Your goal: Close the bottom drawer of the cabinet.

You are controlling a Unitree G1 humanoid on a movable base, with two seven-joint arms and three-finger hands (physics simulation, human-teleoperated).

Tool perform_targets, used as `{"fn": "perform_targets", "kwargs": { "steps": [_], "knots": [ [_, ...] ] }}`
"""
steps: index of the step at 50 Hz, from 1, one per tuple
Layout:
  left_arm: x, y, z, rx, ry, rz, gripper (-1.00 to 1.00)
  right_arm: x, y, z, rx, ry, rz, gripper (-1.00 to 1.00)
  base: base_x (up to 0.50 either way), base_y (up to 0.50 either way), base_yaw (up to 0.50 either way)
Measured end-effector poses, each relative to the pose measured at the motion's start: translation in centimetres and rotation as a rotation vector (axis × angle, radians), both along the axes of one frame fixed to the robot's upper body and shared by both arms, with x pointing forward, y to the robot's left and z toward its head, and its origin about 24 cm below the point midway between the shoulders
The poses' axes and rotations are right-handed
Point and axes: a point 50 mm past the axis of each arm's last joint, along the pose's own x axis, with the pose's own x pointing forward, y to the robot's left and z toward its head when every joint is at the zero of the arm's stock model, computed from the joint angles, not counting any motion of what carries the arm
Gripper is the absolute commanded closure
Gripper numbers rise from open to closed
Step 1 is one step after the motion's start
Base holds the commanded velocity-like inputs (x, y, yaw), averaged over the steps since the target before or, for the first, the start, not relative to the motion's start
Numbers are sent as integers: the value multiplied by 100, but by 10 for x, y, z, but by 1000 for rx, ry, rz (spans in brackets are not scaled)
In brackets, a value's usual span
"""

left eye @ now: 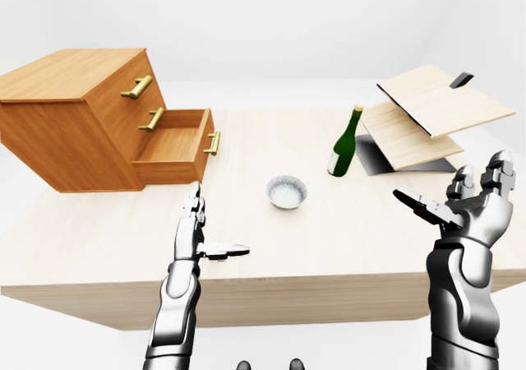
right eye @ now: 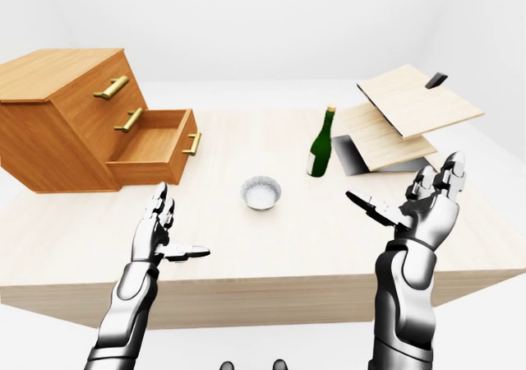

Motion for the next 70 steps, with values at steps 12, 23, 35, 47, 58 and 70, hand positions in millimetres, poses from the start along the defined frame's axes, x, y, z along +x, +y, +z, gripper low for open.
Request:
{"fn": "perform_targets", "kwargs": {
  "steps": [12,23,35,47,58,70],
  "knots": [
    [0,-1,-1,1,2,1,-100,0,0,1,2,-3,5,-100,29,0,0],
    [1,-1,-3,2,3,2,-100,0,0,1,2,-4,10,-100,29,0,0],
    [1,-1,-4,3,5,2,-100,0,1,2,-6,-10,12,-100,30,0,0],
    [3,-1,-5,3,6,2,-100,1,3,4,-15,-14,21,-100,15,0,0],
    [29,-3,3,24,-3,0,-100,1,6,2,-19,-9,41,-100,0,0,0],
    [75,-1,12,69,9,12,-100,2,8,-2,-20,4,62,-100,0,0,0]
  ]
}}
